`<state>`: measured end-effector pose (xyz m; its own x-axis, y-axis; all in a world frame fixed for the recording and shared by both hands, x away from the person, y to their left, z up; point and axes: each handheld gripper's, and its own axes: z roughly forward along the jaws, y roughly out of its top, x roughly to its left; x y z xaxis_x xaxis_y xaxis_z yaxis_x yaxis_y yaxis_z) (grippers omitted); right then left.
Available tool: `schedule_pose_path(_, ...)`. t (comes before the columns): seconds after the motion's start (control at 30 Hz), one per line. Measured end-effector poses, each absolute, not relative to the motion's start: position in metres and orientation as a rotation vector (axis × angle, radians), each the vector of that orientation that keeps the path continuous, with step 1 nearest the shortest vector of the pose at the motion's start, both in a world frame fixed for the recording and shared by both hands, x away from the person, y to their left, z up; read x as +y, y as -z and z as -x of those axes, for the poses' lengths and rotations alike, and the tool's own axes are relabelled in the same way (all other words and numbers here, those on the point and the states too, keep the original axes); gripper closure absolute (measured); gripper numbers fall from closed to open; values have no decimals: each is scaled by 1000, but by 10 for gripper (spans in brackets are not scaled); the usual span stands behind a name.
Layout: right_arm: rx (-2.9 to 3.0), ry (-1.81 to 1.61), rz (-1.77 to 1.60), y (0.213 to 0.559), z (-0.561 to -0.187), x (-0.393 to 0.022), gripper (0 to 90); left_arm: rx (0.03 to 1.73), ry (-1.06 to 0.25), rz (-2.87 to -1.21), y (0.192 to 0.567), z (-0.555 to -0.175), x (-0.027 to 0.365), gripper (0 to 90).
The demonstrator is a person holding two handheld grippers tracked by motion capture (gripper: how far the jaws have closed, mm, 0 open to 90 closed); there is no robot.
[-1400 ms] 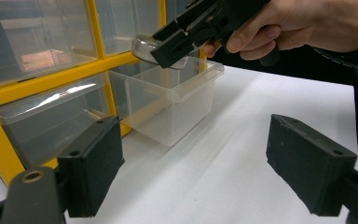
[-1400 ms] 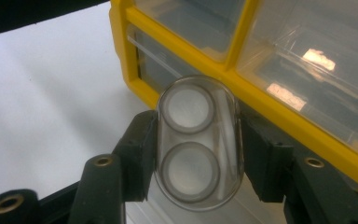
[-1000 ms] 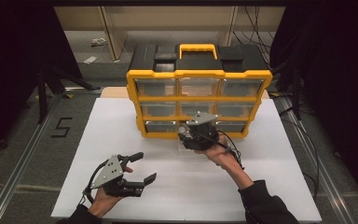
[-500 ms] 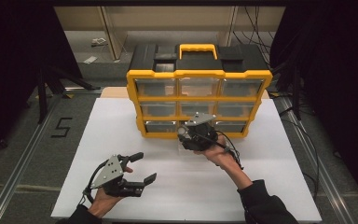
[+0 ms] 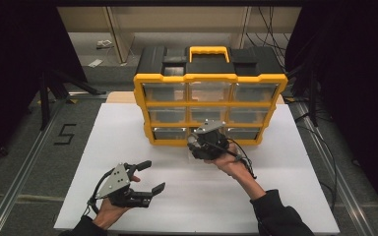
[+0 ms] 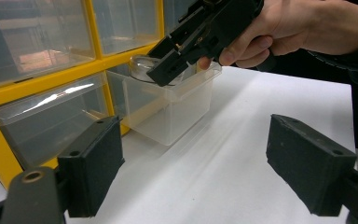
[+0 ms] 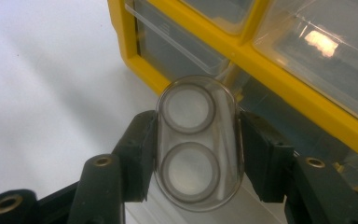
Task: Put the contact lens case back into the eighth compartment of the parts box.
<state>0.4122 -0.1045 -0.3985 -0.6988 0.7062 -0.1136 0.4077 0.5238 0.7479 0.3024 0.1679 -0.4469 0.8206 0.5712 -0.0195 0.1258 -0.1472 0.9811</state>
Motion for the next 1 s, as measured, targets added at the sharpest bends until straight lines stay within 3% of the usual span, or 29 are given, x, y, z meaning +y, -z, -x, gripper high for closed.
schedule_pose_path(0.7,2360,-1029,-923,393,-411,-106,490,549,-425,-1700,447,-302,168,180)
schedule_pose_path(1.0,2335,-1061,-907,385,-407,-107,388,547,-426,-1698,447,-302,168,180)
